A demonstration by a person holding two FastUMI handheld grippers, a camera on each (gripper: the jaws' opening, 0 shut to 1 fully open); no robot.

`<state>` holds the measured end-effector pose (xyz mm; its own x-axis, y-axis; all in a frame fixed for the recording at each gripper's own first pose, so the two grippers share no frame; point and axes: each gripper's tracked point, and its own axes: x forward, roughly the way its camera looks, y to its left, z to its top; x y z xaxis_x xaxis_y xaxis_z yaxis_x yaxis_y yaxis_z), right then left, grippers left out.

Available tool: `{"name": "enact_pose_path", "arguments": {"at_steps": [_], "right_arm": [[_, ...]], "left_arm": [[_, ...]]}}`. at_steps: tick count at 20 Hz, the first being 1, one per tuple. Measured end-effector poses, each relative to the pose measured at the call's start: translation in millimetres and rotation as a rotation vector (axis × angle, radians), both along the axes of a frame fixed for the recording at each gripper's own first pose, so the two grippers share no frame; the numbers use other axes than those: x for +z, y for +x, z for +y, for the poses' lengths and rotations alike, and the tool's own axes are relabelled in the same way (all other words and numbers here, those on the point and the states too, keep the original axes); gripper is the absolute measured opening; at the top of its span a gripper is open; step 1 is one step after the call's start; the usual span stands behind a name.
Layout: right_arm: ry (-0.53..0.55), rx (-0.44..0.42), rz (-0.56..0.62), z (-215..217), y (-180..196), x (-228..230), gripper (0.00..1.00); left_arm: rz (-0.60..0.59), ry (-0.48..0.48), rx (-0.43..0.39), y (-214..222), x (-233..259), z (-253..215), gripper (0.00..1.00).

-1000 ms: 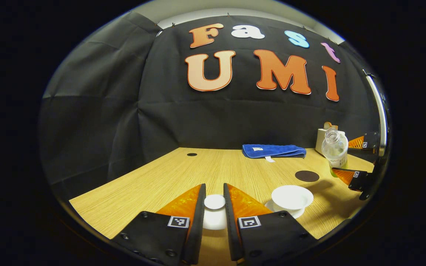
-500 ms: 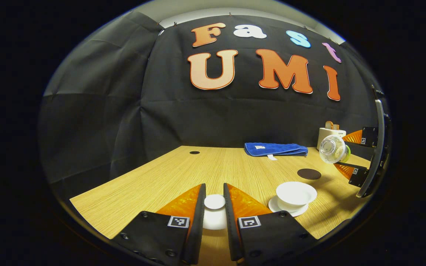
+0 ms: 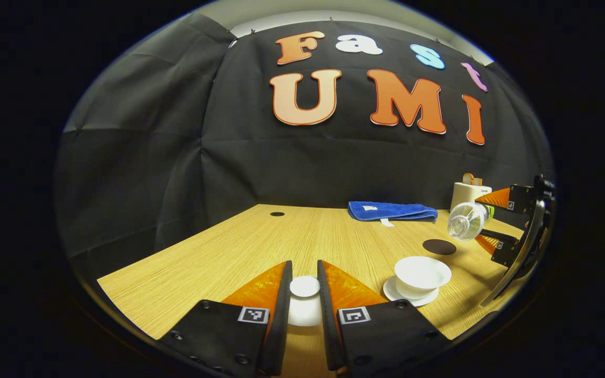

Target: Open the teacup lid with one hand, grasp the water bottle and pour water into the teacup with the other hand; after pouring, place the water bottle on the coaster and then close the teacup lid.

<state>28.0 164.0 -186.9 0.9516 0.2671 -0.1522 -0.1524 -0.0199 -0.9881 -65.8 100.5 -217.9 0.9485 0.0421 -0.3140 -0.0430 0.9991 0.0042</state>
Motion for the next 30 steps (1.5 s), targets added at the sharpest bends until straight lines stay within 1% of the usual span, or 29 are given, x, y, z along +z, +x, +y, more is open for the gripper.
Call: {"name": "enact_pose_path", "arguments": {"at_steps": [4, 5, 6, 7, 8, 11, 12, 15, 16, 17, 20, 25, 30], "right_arm": [[-0.066, 0.035, -0.02, -2.3, 9.7, 4.0, 0.62], [-0.079, 0.041, -0.03, -1.4, 8.8, 4.8, 0.59], [-0.091, 0.047, -0.04, -0.5, 9.5, 6.0, 0.62], [-0.102, 0.05, -0.048, -1.0, 9.7, 5.6, 0.65], [-0.109, 0.055, -0.059, -0.2, 9.1, 7.1, 0.62], [-0.133, 0.074, -0.085, 2.5, 6.8, 8.9, 0.62], [-0.141, 0.077, -0.094, 2.0, 5.9, 9.2, 0.62], [-0.156, 0.078, -0.116, 2.7, 6.4, 10.6, 0.62], [-0.162, 0.077, -0.13, 2.5, 7.2, 13.3, 0.65], [-0.167, 0.078, -0.14, 2.7, 6.8, 12.9, 0.62], [-0.176, 0.085, -0.162, 5.3, 5.2, 14.2, 0.62], [-0.202, 0.124, -0.209, 9.3, 3.3, 16.0, 0.61], [-0.234, 0.153, -0.25, 10.2, 7.4, 18.8, 0.62]], "left_arm": [[0.004, 0.004, 0.0, 0.3, -0.7, 1.3, 0.34], [0.0, 0.005, 0.001, 0.5, -0.3, 2.5, 0.34], [0.0, 0.005, 0.003, 0.9, -0.6, 3.2, 0.33], [0.0, 0.006, 0.005, 0.8, 0.1, 3.5, 0.34], [-0.001, 0.007, 0.005, 0.9, -0.8, 3.6, 0.34], [0.001, 0.005, 0.004, 0.7, -1.0, 4.1, 0.34], [0.002, 0.003, 0.004, 0.3, -1.1, 5.4, 0.33], [0.004, 0.0, 0.009, 1.7, -2.3, 7.0, 0.34], [0.006, 0.0, 0.008, 0.7, -3.1, 6.9, 0.34], [0.006, 0.0, 0.008, 0.8, -3.3, 7.2, 0.34], [0.006, 0.001, 0.008, 0.9, -0.9, 7.7, 0.34], [0.008, -0.004, 0.013, 0.0, 2.1, 9.1, 0.33], [0.003, 0.006, 0.018, -1.0, 6.1, 9.9, 0.34]]}}
